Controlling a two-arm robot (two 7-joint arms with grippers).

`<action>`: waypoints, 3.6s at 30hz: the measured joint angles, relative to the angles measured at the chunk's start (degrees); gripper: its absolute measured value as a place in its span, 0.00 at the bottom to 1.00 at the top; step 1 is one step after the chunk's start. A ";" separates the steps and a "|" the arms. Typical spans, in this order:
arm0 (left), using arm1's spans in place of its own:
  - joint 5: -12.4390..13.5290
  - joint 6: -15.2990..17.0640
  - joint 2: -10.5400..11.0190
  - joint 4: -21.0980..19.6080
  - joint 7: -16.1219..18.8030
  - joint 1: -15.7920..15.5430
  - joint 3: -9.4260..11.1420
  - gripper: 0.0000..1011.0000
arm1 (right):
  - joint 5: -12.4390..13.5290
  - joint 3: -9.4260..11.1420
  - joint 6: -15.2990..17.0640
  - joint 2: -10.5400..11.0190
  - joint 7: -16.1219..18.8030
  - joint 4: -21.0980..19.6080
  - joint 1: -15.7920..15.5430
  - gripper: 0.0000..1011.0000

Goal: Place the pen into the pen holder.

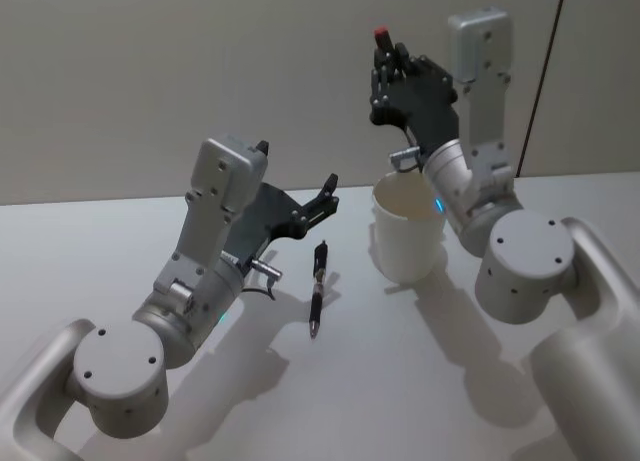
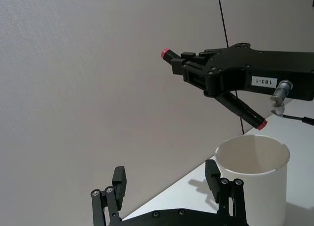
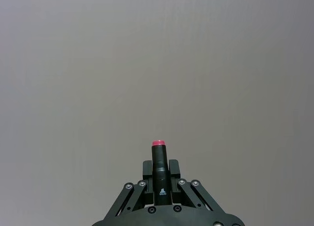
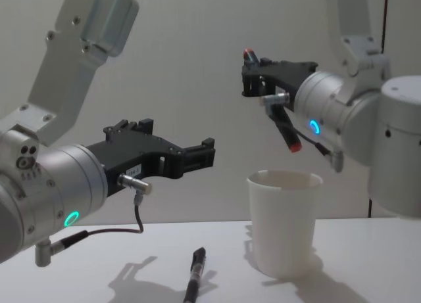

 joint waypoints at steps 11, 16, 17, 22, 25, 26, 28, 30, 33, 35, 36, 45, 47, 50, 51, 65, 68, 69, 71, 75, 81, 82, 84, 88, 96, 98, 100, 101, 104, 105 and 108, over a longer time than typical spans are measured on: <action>0.00 0.00 0.00 0.00 0.00 0.00 0.00 0.99 | -1.49 -0.51 -0.68 -0.13 0.02 1.52 -0.64 0.18; 0.00 0.00 0.00 0.00 0.00 0.00 0.00 0.99 | -2.34 -0.67 -1.10 -0.07 0.02 2.29 -0.99 0.18; 0.00 0.00 0.00 0.00 0.00 0.00 0.00 0.99 | -2.44 -0.68 -1.14 -0.07 0.01 2.41 -1.02 0.18; 0.00 0.00 0.00 0.00 0.00 0.00 0.00 0.99 | -3.16 -0.78 -1.62 -0.04 -0.15 3.43 -1.27 0.18; 0.00 0.00 0.00 0.00 0.00 0.00 0.00 0.99 | -3.53 -0.82 -1.93 -0.04 -0.28 4.05 -1.35 0.18; 0.00 0.00 0.00 0.00 0.00 0.00 0.00 0.99 | -3.53 -0.82 -1.93 -0.04 -0.28 4.05 -1.35 0.18; 0.00 0.00 0.00 0.00 0.00 0.00 0.00 0.99 | -3.85 -0.86 -2.21 -0.07 -0.38 4.65 -1.39 0.18; 0.00 0.00 0.00 0.00 0.00 0.00 0.00 0.99 | -4.00 -0.90 -2.39 -0.09 -0.45 5.02 -1.42 0.18; 0.00 0.00 0.00 0.00 0.00 0.00 0.00 0.99 | -4.26 -0.96 -2.66 -0.15 -0.57 5.56 -1.48 0.18; 0.00 0.00 0.00 0.00 0.00 0.00 0.00 0.99 | -4.44 -1.04 -2.83 -0.18 -0.63 5.90 -1.56 0.18; 0.00 0.00 0.00 0.00 0.00 0.00 0.00 0.99 | -4.48 -1.06 -2.88 -0.19 -0.65 5.97 -1.60 0.18; 0.00 0.00 0.00 0.00 0.00 0.00 0.00 0.99 | -4.82 -1.52 -3.24 -0.03 -0.82 5.67 -2.89 0.18; 0.00 0.00 0.00 0.00 0.00 0.00 0.00 0.99 | -4.83 -1.64 -3.28 0.12 -0.87 5.14 -3.46 0.18; 0.00 0.00 0.00 0.00 0.00 0.00 0.00 0.99 | -4.83 -1.77 -3.30 0.40 -0.96 4.36 -4.26 0.18; 0.00 0.00 0.00 0.00 0.00 0.00 0.00 0.99 | -4.83 -1.79 -3.30 0.47 -0.99 4.19 -4.45 0.18; 0.00 0.00 0.00 0.00 -0.01 0.00 0.00 0.99 | -4.75 -1.61 -3.20 2.01 -2.05 1.64 -7.55 0.18; 0.00 0.00 0.00 0.00 0.00 0.00 0.00 0.99 | -4.80 -1.41 -3.20 2.38 -2.45 1.28 -8.14 0.18; 0.00 0.00 0.00 0.00 0.00 0.00 0.00 0.99 | -4.80 -1.41 -3.20 2.38 -2.45 1.28 -8.14 0.18; 0.00 0.00 0.00 0.00 -0.01 0.00 0.00 0.99 | -4.84 -1.33 -3.20 2.54 -2.63 1.06 -8.39 0.18; 0.00 0.00 0.00 0.00 -0.01 0.00 0.00 0.99 | -4.89 -1.20 -3.26 2.74 -2.86 0.79 -8.74 0.18; 0.00 0.00 0.00 0.00 -0.01 0.00 0.00 0.99 | -4.93 -1.09 -3.38 2.92 -3.10 0.53 -9.11 0.32; 0.00 0.00 0.00 0.00 0.00 0.00 0.00 0.99 | -4.93 -1.08 -3.39 2.95 -3.13 0.50 -9.14 0.34; 0.00 0.00 0.00 0.00 0.00 0.00 0.00 0.99 | -4.94 -1.05 -3.40 3.01 -3.19 0.45 -9.24 0.40; 0.00 0.00 0.00 0.00 0.00 0.00 0.00 0.99 | -4.96 -1.00 -3.40 3.10 -3.28 0.36 -9.39 0.54; 0.00 0.00 0.00 0.00 -0.01 0.00 0.00 0.99 | -4.98 -0.95 -3.39 3.20 -3.34 0.25 -9.54 0.77; 0.00 0.00 0.00 0.00 0.00 0.00 0.00 0.99 | -4.98 -0.92 -3.37 3.26 -3.33 0.09 -9.62 0.82; 0.00 0.00 0.00 0.00 -0.01 0.00 0.00 0.99 | -4.86 -0.77 -3.21 3.53 -3.18 -0.52 -9.90 0.90; 0.00 0.00 0.00 0.00 0.00 0.00 0.00 0.99 | -4.50 -0.51 -2.88 3.96 -2.80 -1.43 -10.29 0.92; 0.00 0.00 0.00 0.00 0.00 0.00 0.00 0.99 | -3.69 -0.02 -2.66 4.72 -2.04 -3.01 -10.90 0.99; 0.00 0.00 0.00 0.00 0.00 0.00 0.00 0.99 | -2.99 0.43 -2.49 5.42 -1.36 -4.48 -11.41 0.99; 0.00 0.00 0.00 0.00 -0.01 0.00 0.00 0.99 | -1.10 1.29 -1.93 6.68 0.49 -6.76 -12.28 0.99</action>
